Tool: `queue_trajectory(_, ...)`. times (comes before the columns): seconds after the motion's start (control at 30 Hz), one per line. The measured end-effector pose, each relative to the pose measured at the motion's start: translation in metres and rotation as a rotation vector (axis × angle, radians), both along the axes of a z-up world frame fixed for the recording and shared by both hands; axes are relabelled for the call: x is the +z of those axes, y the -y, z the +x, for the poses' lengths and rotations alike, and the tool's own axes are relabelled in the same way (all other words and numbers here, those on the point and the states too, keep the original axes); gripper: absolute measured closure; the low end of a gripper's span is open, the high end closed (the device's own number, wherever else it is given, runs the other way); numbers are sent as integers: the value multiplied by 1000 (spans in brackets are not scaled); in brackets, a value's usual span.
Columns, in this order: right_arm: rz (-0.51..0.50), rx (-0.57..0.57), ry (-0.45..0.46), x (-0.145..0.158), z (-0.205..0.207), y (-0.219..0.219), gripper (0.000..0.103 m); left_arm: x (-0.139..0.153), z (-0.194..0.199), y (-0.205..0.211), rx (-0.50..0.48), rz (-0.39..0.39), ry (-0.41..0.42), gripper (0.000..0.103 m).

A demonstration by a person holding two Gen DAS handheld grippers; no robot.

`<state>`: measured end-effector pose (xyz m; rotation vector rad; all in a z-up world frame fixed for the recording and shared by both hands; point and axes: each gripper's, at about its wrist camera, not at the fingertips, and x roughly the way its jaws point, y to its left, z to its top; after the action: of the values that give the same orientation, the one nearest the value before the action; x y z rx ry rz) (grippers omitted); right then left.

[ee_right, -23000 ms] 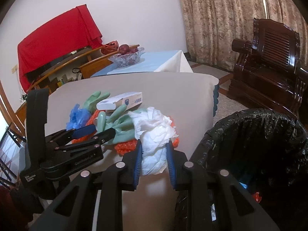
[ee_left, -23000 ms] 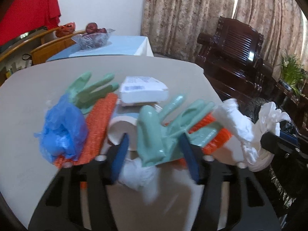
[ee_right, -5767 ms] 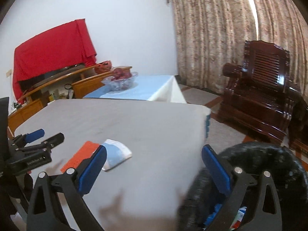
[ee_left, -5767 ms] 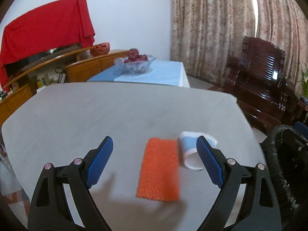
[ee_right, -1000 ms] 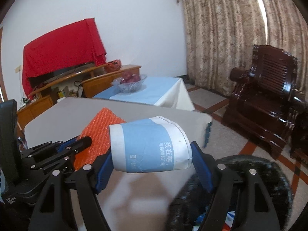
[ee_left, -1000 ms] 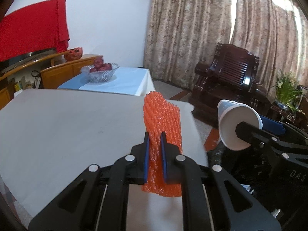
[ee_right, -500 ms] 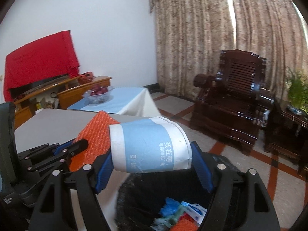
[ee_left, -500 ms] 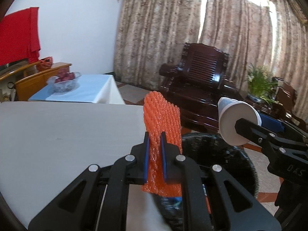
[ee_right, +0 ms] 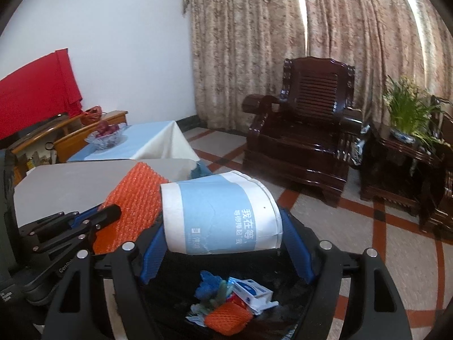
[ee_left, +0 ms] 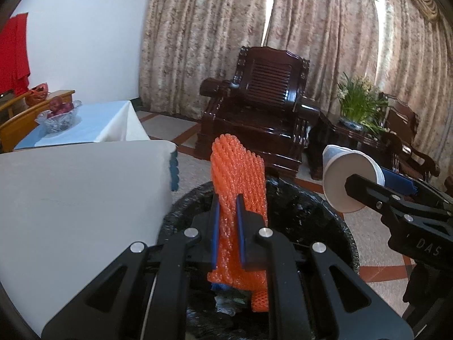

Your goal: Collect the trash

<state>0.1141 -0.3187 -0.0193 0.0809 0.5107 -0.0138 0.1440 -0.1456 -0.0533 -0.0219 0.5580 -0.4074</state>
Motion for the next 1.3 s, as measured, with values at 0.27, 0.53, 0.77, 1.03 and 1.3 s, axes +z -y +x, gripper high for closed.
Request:
queue_trajectory(0.27,17,-36,-51,-22,11,22,29,-20,13,23,-27,26,-27,93)
queue_trajectory(0.53,35,-51,-100,-47,22,32,29,-36,28,30,-37,38,-60,93)
queue_trajectory(0.77,21,-62,-127,-60,30,34,18,-39,40,25,-38,20,-76,54)
queue_trajectory(1.03,18,-89,-129,-59,28,37,6,-31,40,6,-3,32,-40,23)
queue_trajectory(1.3,84,-52,-112,-46,18,27,6,-9,31,-23,44,37,-14,9)
